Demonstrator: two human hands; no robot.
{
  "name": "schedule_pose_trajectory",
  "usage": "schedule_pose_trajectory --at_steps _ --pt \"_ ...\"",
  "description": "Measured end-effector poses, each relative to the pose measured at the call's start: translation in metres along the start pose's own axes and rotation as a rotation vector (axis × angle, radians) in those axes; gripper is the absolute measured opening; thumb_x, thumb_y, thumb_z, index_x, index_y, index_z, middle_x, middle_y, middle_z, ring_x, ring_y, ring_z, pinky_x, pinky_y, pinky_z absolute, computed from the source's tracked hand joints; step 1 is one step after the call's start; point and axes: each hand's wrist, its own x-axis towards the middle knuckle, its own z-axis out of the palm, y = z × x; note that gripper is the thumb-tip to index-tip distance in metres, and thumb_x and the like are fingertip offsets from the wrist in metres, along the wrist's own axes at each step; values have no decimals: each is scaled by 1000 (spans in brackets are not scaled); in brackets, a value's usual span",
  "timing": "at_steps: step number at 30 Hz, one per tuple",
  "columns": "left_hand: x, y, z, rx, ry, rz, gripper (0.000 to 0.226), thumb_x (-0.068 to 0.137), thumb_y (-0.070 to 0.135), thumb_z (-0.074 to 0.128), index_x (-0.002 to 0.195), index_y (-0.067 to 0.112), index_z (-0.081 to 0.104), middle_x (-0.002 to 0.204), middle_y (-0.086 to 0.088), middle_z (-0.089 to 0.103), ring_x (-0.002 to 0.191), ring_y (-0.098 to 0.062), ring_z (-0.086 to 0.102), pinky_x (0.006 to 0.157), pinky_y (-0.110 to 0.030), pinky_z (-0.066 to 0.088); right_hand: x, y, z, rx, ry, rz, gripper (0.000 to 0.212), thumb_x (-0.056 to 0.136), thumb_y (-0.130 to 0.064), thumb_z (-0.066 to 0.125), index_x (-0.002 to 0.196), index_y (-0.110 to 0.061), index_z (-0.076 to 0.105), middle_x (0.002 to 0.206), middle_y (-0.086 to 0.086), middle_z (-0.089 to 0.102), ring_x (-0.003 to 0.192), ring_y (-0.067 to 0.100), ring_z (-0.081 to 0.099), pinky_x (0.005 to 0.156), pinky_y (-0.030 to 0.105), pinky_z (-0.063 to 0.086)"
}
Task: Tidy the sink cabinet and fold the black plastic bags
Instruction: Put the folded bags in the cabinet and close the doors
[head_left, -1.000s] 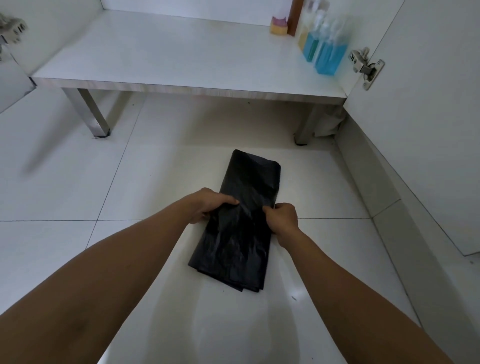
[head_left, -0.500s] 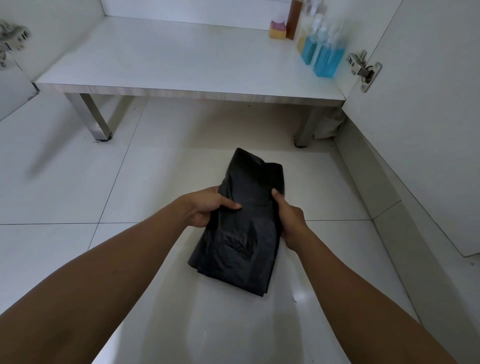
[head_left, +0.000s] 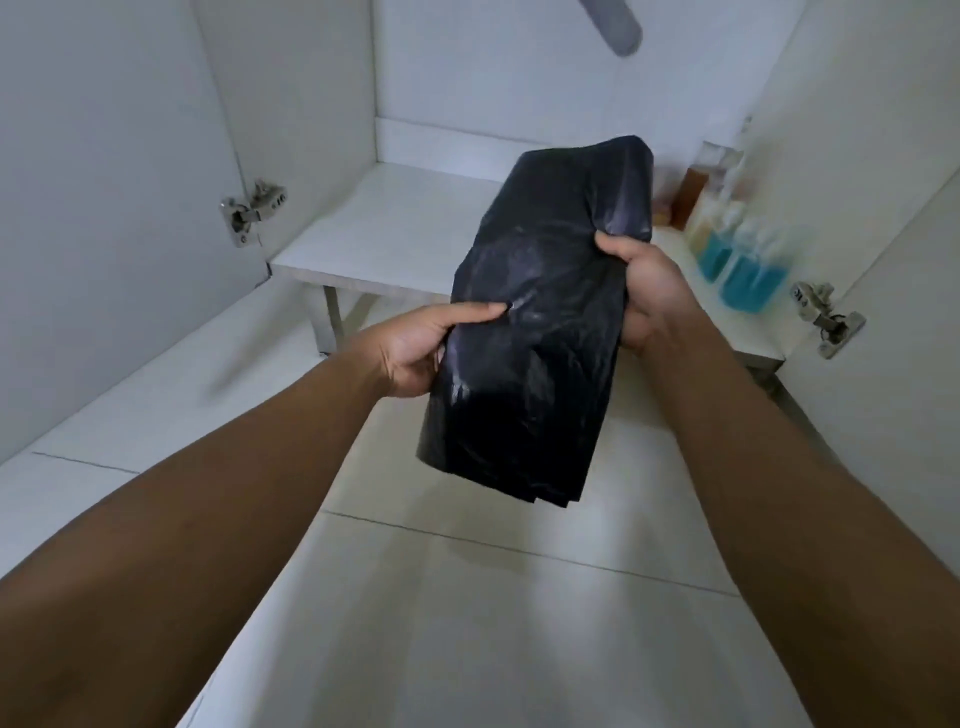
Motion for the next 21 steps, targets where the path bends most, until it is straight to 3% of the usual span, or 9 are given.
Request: schedule_pose_trajectory --at_steps 4,6,8,10,13,15,17,19,21 --pt "-16 59 -45 134 -5 32 47 85 29 71 128 11 64 127 -10 69 118 -25 66 102 -40 47 45 -58 83 5 -44 -74 29 98 -15 55 123 -3 62 112 18 72 99 33 72 83 50 58" --pt "-18 84 -72 146 15 28 50 83 28 72 129 10 62 123 -8 71 113 -24 69 97 -39 50 70 -76 122 -17 -63 -107 29 97 -14 56 123 -3 63 111 19 72 99 33 71 86 50 58" --pt "-15 97 -99 98 7 52 58 77 30 80 129 12 62 124 -8 71 113 -24 69 94 -40 52 96 -81 156 -61 -82 -122 33 95 -15 58 126 -4 61 112 18 72 98 34 72 86 51 57" --pt "-4 95 -128 27 -40 69 69 73 26 87 135 12 59 133 -11 66 123 -29 63 102 -48 48 124 -79 182 -104 -89 -128 33 95 -16 58 126 -4 61 113 18 72 98 34 72 87 53 57" --pt "17 74 -165 -131 12 88 54 85 13 75 136 8 58 132 -16 65 124 -34 62 107 -57 44 159 -64 207 -159 -69 -113 33 93 -18 61 124 -7 63 113 18 71 98 36 71 87 56 56" --pt "30 60 -180 -291 107 139 42 88 6 69 129 5 62 120 -16 71 110 -31 70 100 -54 50 179 -50 218 -187 -52 -111 32 92 -19 63 122 -8 63 110 17 72 98 36 71 87 56 56" --pt "42 54 -191 -471 218 210 27 90 -1 62 116 3 66 103 -15 75 88 -26 75 80 -45 60 196 -36 230 -208 -50 -82 36 91 -19 64 125 -9 62 110 17 73 98 36 71 87 57 56" --pt "56 53 -200 -649 306 229 27 92 -7 56 117 0 64 105 -19 74 87 -29 75 66 -40 61 210 -27 242 -261 -76 -54 40 90 -28 65 127 -12 61 111 13 73 100 33 71 88 55 56" --pt "69 52 -207 -760 390 217 34 93 -10 54 126 -5 58 117 -25 69 97 -34 71 62 -40 61 218 -16 249 -417 -93 -12 53 86 -52 66 128 -20 61 117 6 71 105 29 69 92 54 53"
